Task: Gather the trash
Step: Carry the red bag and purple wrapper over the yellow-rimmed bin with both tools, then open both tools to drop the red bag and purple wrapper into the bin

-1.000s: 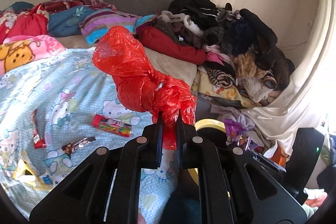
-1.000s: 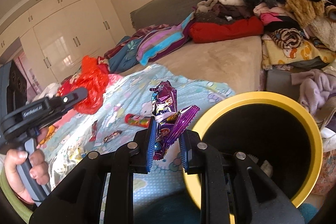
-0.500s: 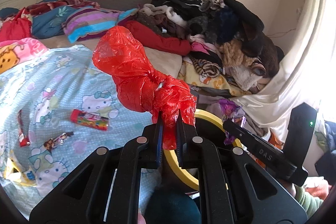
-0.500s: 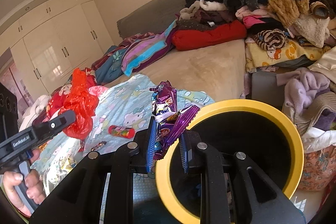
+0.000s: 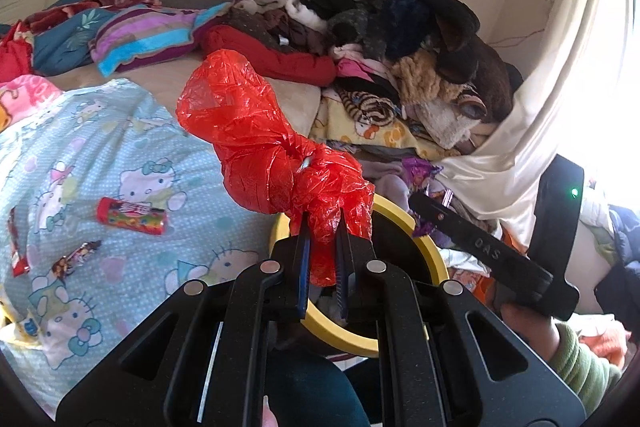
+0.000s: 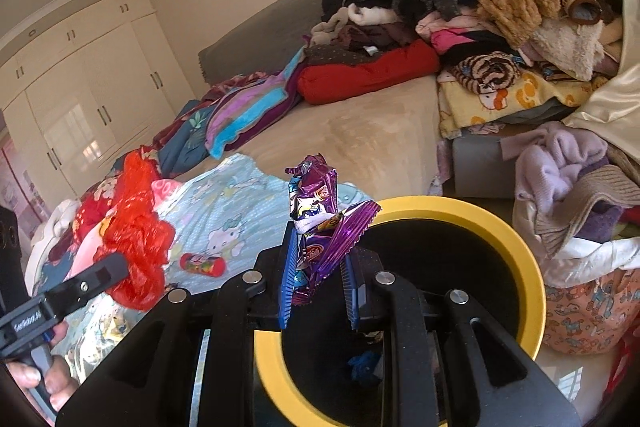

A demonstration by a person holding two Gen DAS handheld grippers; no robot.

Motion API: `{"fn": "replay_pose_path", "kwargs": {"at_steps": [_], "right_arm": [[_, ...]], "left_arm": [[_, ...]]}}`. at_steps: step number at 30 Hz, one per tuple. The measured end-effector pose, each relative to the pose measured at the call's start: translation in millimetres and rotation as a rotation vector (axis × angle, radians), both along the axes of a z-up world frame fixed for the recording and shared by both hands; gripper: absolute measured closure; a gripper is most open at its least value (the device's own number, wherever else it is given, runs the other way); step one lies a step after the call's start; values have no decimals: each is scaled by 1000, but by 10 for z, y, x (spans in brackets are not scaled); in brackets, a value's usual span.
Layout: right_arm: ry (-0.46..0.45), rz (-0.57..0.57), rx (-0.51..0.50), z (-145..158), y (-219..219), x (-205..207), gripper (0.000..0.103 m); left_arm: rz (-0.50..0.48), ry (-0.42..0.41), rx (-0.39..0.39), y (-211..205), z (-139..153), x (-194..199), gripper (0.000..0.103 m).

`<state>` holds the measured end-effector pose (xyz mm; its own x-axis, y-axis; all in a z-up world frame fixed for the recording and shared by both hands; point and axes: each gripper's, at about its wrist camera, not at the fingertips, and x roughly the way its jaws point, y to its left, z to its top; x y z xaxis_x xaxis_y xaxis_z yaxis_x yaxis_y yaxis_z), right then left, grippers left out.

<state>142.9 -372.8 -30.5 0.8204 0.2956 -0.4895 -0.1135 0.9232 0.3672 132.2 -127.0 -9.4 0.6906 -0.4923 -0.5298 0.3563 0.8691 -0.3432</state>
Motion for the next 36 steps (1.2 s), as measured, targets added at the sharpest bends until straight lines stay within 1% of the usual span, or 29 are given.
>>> {"fn": "replay_pose_path", "kwargs": {"at_steps": [8, 14, 24, 36], "right_arm": [[20, -61, -3, -78, -247, 29, 83], [49, -83, -11, -173, -368, 76, 83], [95, -98, -19, -331, -481, 134, 83], [149, -104, -7, -497, -634, 201, 82]], "left_arm": [[-54, 19, 20, -209, -89, -17, 97], [-87, 36, 35, -324, -163, -4, 97], [-134, 64, 60, -540, -293, -18, 97], [-200, 133, 82, -801, -541, 49, 97]]}}
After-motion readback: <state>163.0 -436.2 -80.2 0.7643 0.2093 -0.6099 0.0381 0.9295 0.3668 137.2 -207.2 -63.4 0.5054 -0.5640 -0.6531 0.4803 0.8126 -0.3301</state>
